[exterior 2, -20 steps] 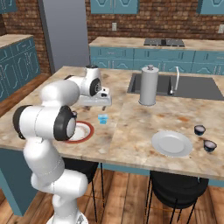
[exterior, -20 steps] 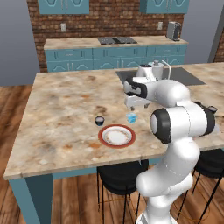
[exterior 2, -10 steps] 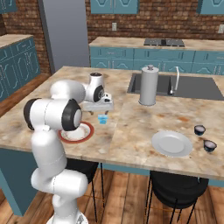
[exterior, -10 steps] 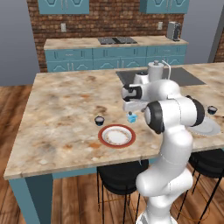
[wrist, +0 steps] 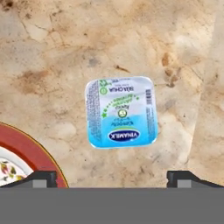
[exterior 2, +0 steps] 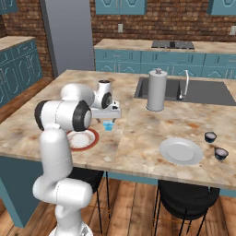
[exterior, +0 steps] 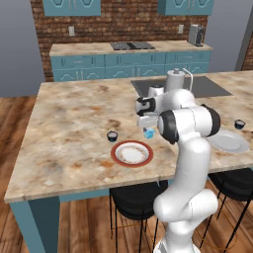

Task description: Place two yogurt containers on each plate.

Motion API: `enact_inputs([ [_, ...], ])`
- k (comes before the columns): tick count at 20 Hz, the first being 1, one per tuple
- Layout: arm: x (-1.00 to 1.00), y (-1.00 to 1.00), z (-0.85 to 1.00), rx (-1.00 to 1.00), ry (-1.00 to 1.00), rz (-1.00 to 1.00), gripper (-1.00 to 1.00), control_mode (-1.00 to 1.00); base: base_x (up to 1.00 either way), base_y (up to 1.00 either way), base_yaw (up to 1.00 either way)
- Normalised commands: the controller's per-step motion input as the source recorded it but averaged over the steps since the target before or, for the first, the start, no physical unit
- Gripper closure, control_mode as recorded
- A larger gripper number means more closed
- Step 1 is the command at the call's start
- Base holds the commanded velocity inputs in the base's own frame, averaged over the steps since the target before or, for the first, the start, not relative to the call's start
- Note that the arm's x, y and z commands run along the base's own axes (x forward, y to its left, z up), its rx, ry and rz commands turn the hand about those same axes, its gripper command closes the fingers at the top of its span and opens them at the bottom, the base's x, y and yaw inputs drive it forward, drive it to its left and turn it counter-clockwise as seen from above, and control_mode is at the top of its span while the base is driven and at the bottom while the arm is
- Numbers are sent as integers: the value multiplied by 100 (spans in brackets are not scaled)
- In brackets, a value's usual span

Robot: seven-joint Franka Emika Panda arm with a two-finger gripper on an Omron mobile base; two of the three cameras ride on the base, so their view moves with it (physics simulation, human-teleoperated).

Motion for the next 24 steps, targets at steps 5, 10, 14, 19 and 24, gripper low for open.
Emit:
enact_inputs([
  [5, 22, -8, -20, 0, 1, 0, -100, -100, 0, 0, 0],
  [10, 16, 0, -26, 0, 6, 0, -100, -100, 0, 0, 0],
  [14, 19, 0, -21, 0, 1, 0, -100, -100, 0, 0, 0],
  [19, 24, 0, -21, 0, 0, 0, -100, -100, 0, 0, 0],
  [24, 8, 0, -16, 1, 0, 0, -100, -100, 0, 0, 0],
])
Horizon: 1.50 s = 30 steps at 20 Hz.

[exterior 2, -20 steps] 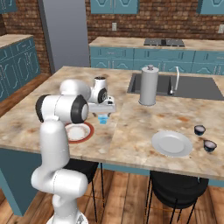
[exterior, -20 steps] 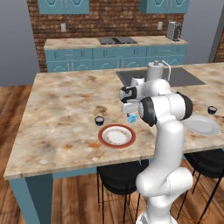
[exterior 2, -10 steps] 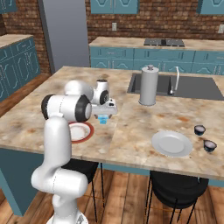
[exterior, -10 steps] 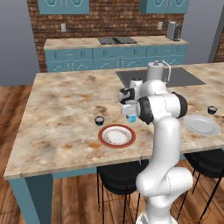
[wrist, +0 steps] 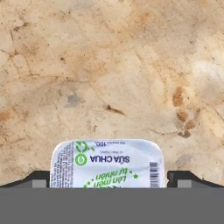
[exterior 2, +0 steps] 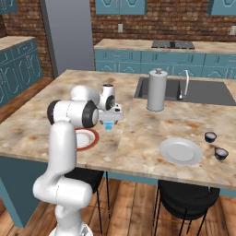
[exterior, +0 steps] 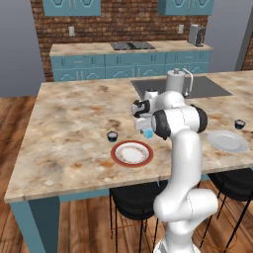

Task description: Place two yogurt containers on each plate.

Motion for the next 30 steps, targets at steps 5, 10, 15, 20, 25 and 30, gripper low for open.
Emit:
enact_inputs([
  [5, 0, 0, -9, 1, 0, 0, 100, -100, 0, 0, 0],
  [10, -16, 0, 3, 0, 0, 0, 100, -100, 0, 0, 0],
  [15, -68, 3, 52, 0, 4, -5, 100, -100, 0, 0, 0],
  [20, -84, 28, 27, -3, 2, -3, 100, -100, 0, 0, 0],
  [25, -32, 73, -3, -4, 6, 0, 100, -100, 0, 0, 0],
  [30, -3, 34, -26, -4, 7, 0, 100, -100, 0, 0, 0],
])
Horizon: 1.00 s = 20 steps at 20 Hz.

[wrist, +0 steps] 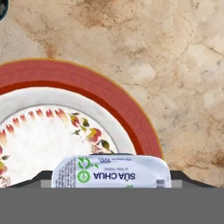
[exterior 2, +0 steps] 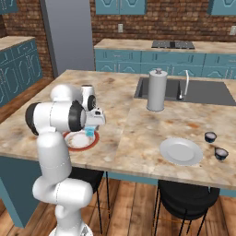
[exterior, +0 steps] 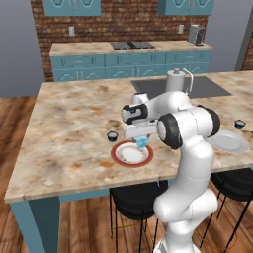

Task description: Place two yogurt containers on each plate.

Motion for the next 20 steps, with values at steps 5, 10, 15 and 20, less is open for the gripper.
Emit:
enact_inputs([
  [5, -17, 0, -27, 0, 8, -2, 100, -100, 0, 0, 0],
  [10, -3, 5, -16, 0, 3, 0, 100, -100, 0, 0, 0],
  [15, -6, 0, -1, 0, 0, 0, -100, -100, 0, 0, 0],
  [20, -6, 1, 3, -1, 0, 0, -100, -100, 0, 0, 0],
])
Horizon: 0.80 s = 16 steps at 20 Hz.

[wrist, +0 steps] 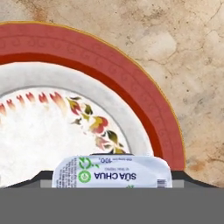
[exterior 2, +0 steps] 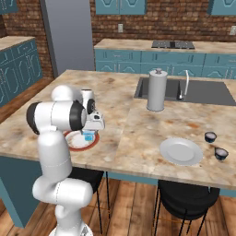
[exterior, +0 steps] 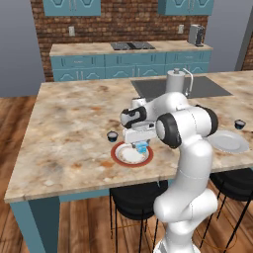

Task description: Place two yogurt containers on each plate.

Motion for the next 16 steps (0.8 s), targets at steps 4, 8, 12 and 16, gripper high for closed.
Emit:
enact_inputs([
  [4, -4, 0, 25, 0, -11, 0, -100, -100, 0, 0, 0],
  [8, 0, 4, 40, 0, -12, 0, -100, -100, 0, 0, 0],
  [12, 4, 33, 37, 1, -3, 2, -100, -100, 0, 0, 0],
  [16, 20, 76, 50, 0, -1, 5, -100, -100, 0, 0, 0],
])
